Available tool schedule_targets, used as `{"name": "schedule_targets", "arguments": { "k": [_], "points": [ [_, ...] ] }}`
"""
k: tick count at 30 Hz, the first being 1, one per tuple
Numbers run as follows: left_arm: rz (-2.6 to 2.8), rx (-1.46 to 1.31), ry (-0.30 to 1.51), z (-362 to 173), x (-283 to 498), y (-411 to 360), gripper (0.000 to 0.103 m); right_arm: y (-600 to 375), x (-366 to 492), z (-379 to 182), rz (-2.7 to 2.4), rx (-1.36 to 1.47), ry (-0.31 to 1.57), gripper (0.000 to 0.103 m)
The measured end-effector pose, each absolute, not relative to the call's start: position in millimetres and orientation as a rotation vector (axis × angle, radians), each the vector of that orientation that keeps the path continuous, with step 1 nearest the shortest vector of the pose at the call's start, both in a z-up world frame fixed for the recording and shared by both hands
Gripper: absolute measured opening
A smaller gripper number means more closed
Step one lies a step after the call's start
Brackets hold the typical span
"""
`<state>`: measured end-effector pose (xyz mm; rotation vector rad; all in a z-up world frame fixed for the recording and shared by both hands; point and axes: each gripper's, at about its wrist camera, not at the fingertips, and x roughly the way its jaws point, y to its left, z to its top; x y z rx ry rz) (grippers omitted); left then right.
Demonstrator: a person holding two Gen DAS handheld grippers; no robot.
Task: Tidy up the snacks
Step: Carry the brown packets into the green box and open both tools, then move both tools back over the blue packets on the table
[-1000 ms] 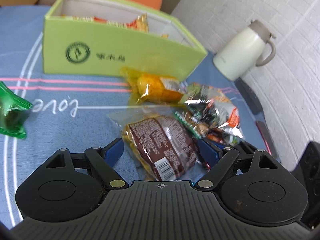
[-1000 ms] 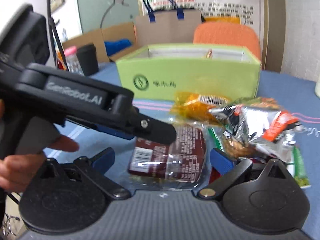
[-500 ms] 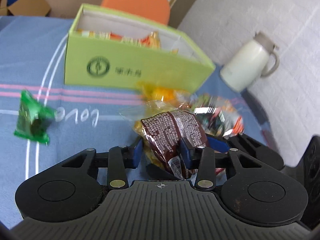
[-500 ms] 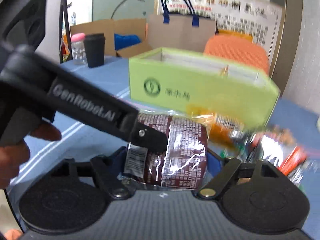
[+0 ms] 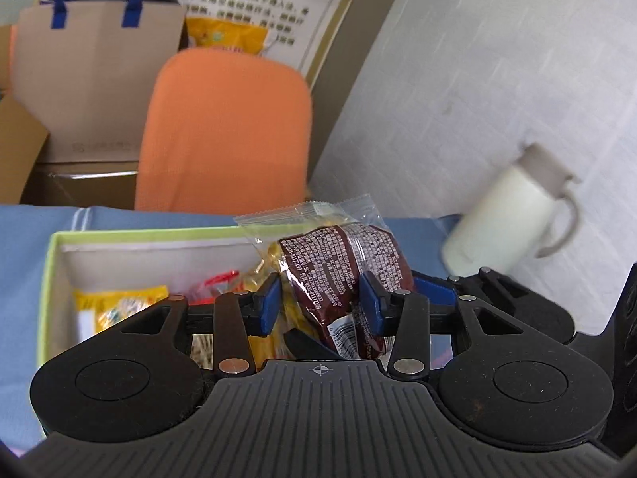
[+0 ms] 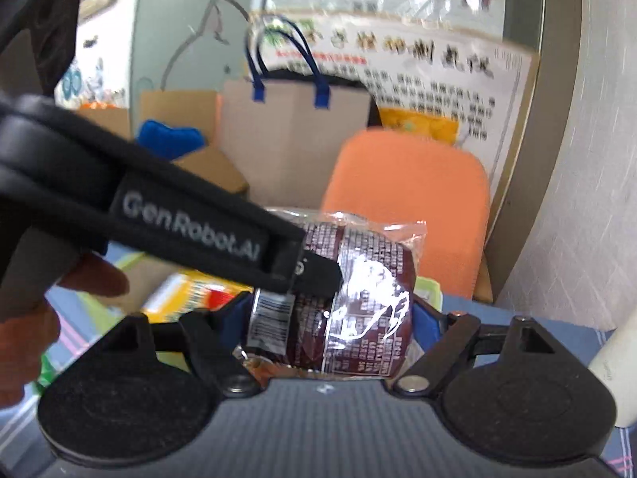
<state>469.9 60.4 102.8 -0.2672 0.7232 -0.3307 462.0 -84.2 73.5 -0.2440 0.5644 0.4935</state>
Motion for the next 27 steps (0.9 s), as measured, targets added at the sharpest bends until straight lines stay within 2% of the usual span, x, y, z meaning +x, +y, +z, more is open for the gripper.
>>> {"name": "schedule_targets", "arguments": {
  "k": [4,5,6,7,9,11,13,15,27],
  "points": [
    [-0.299,-0.240,0.819,63,504,50,0.023,-85,493,45,0.523,-0.247,0.685,0.085],
    [-0.295,-0.235,0.833,54,508,50,0.027,-80,492,42,0.522,-0.292,0.668,0.084],
    [-0.300,-0.234,0.825,47,508,51,0.042,-78,492,43,0.516,-0.289,0.671,0.086],
    [-0.302,-0.233,0.815,45,507,52,0.051,-77,490,45,0.521,-0.283,0.669,0.087],
    [-0.304,-0.244,0.772,51,499,57,0.051,-78,475,52,0.519,-0.293,0.600,0.094],
    [-0.321,-0.257,0.711,63,483,65,0.055,-81,451,64,0.490,-0.318,0.522,0.093],
    [-0.309,-0.252,0.635,78,460,71,0.067,-84,427,75,0.451,-0.348,0.452,0.093],
    [-0.265,-0.238,0.575,88,432,75,0.072,-87,411,80,0.419,-0.360,0.420,0.094],
    [-0.192,-0.220,0.532,90,291,81,0.074,-89,327,93,0.284,-0.331,0.397,0.095]
  ]
}}
